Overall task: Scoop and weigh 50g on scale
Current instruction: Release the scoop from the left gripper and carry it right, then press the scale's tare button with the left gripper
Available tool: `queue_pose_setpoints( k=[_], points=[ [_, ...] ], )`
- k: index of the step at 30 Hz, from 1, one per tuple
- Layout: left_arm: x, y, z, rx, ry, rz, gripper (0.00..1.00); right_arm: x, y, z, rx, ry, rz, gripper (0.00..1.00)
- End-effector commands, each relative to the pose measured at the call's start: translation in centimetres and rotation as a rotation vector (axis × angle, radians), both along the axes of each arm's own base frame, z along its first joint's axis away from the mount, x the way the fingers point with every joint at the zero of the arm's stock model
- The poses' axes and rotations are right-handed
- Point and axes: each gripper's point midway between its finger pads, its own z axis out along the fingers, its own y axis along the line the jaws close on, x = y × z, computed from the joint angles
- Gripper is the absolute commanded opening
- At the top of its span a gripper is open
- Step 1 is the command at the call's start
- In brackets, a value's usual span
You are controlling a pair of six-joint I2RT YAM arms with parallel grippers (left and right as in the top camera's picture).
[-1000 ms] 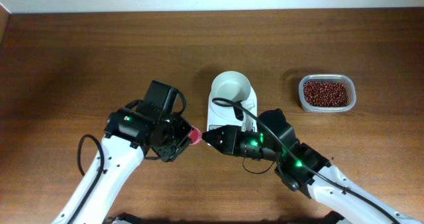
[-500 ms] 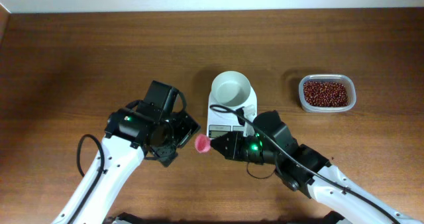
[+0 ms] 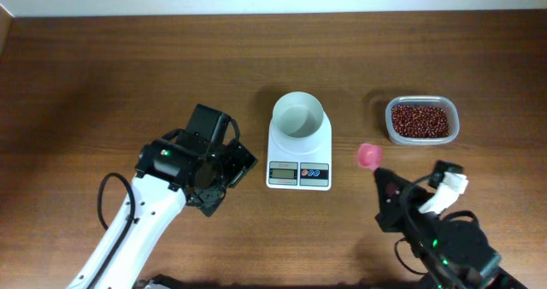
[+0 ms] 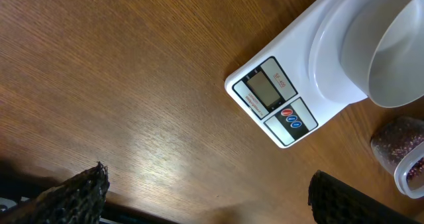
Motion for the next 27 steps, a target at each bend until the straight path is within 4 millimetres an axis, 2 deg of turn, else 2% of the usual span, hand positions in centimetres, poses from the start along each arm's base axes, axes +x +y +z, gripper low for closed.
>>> queue_pose_setpoints(
  k=[1,4,5,6,7,8,10,12,14,17,18,19,20,22,24,27],
  points=[
    [0.3,0.0,0.2,0.01,-0.018,-0.009,0.98,0.5,-1.5,0.2,-0.029,-0.018,-0.085,0.04],
    [1.7,-2.5,1.0,0.014,-0.173,-0.261,0.64,0.8,-3.0,0.2,-0.056,-0.028,-0.166,0.04],
    [1.9,-3.4,1.3,0.016,-0.218,-0.333,0.5,0.9,-3.2,0.2,-0.06,-0.031,-0.183,0.04],
    [2.2,-4.7,1.7,0.022,-0.277,-0.426,0.19,1.0,-3.6,0.3,-0.064,-0.038,-0.207,0.04],
    [2.1,-5.6,1.7,0.051,-0.313,-0.48,0.02,1.1,-3.8,0.4,-0.065,-0.042,-0.218,0.04],
    [2.1,-5.8,1.6,0.085,-0.325,-0.493,0.0,1.1,-3.8,0.5,-0.063,-0.044,-0.219,0.04],
    [2.6,-5.5,0.9,0.268,-0.373,-0.531,0.0,1.1,-3.8,0.3,-0.066,-0.042,-0.218,0.04],
    [2.7,-6.3,0.3,0.362,-0.408,-0.66,0.0,1.2,-3.9,-0.1,-0.08,-0.033,-0.229,0.04],
    [2.3,-8.6,-1.2,0.396,-0.42,-0.843,0.0,1.7,-4.3,-1.3,-0.132,-0.002,-0.262,0.04],
    [2.6,-9.5,-2.9,0.404,-0.394,-0.864,0.0,1.7,-4.0,-1.8,-0.086,0.032,-0.272,0.04],
    [2.6,-9.5,-3.3,0.408,-0.382,-0.868,0.08,1.6,-3.6,-2.0,-0.069,0.043,-0.253,0.04],
    [2.6,-9.5,-3.6,0.412,-0.371,-0.871,0.26,1.6,-3.2,-2.0,-0.06,0.046,-0.231,0.04],
    [2.6,-9.5,-3.7,0.413,-0.369,-0.872,0.26,1.6,-3.1,-2.0,-0.06,0.047,-0.228,0.04],
    [2.6,-9.5,-3.6,0.413,-0.372,-0.871,0.02,1.7,-3.8,-2.0,-0.146,0.023,-0.239,0.04],
    [3.1,-9.3,-3.8,0.444,-0.378,-0.862,0.0,1.8,-4.3,-1.6,-0.252,-0.019,-0.237,0.04],
    [3.3,-9.4,-4.9,0.488,-0.368,-0.956,0.0,2.3,-5.0,-0.3,-0.248,-0.066,-0.29,0.04]
  ],
)
